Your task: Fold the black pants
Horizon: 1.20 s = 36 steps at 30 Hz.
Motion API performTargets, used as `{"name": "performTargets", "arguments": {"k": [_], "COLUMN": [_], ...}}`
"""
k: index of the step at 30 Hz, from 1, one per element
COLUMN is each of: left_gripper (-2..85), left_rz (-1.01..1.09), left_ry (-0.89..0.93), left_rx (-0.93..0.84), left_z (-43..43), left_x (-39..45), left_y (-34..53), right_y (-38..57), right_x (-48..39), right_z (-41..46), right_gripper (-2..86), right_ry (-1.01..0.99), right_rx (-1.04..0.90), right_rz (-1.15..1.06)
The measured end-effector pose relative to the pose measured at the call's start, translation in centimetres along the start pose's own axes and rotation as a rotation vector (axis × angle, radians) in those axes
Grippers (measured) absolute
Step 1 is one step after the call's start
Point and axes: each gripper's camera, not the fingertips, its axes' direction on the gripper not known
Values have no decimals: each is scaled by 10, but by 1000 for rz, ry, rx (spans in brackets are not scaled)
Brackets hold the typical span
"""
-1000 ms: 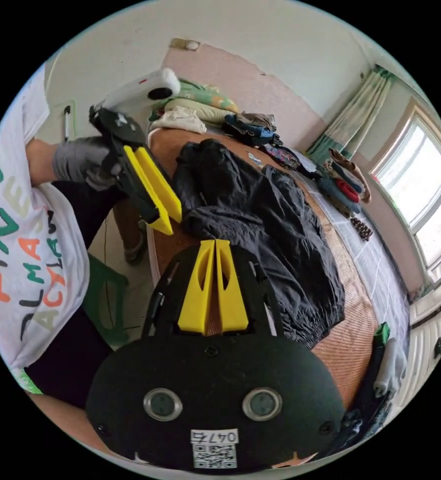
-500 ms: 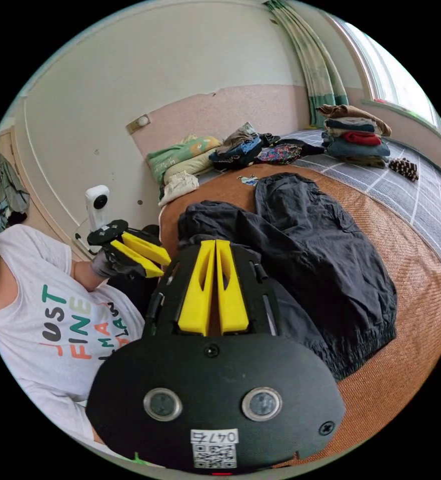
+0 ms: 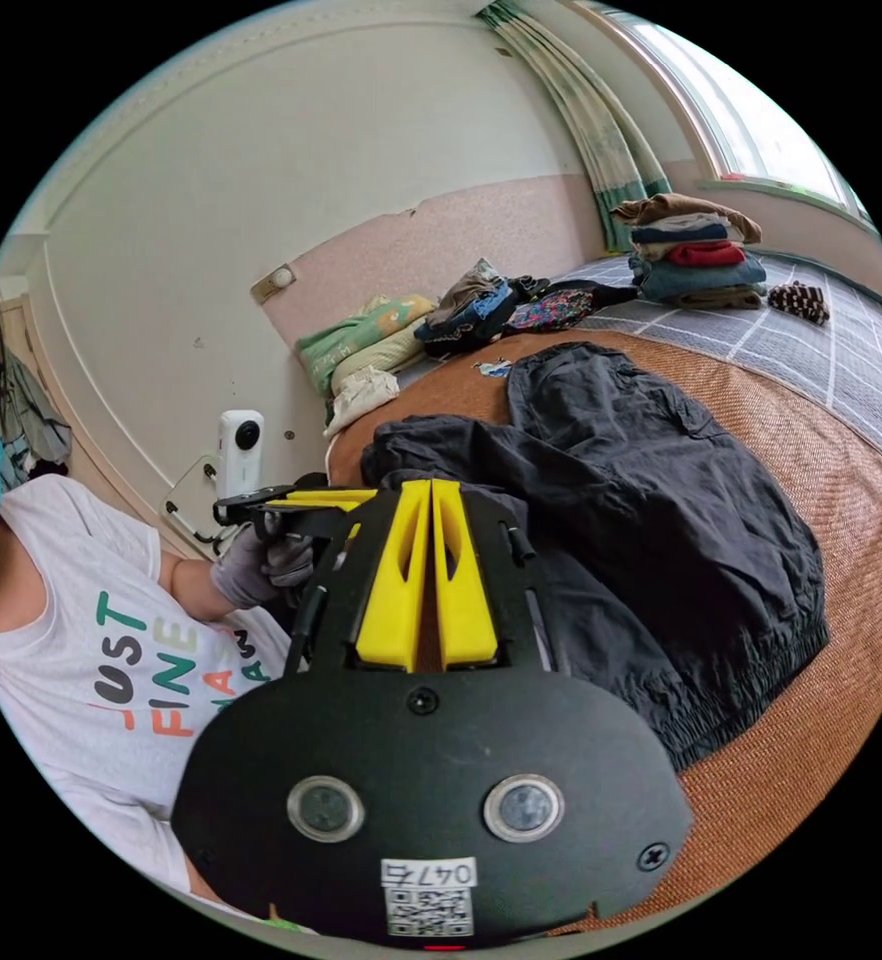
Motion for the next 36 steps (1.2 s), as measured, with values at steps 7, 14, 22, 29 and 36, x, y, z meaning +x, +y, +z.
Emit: {"name": "performTargets", "arguments": {"k": [7,14,22,29,36], "left_gripper": [52,-8,-10,-10,-10], "left_rz": [22,13,234,481,505], "left_ry": [-18,16,109,98,51], "left_rx": [22,16,-215,-520,-454], "left_z": [0,7,24,43,3], "left_x": [9,-8,-14,4,16], "left_y": [-6,-25,-41,-12,-21], "right_y": [-4,-13,-25,-1,-7], "right_x": [-5,-24,-69,-127,-163], "right_z": [30,58,123,249,227], "right_gripper": [-7,-7,-7,-5,-2], "right_ry": [1,33,-72,-165,-185], "right_rx": [12,-26,-293,-742,-671], "right_rz": [7,-39,-200,-370,-447]}}
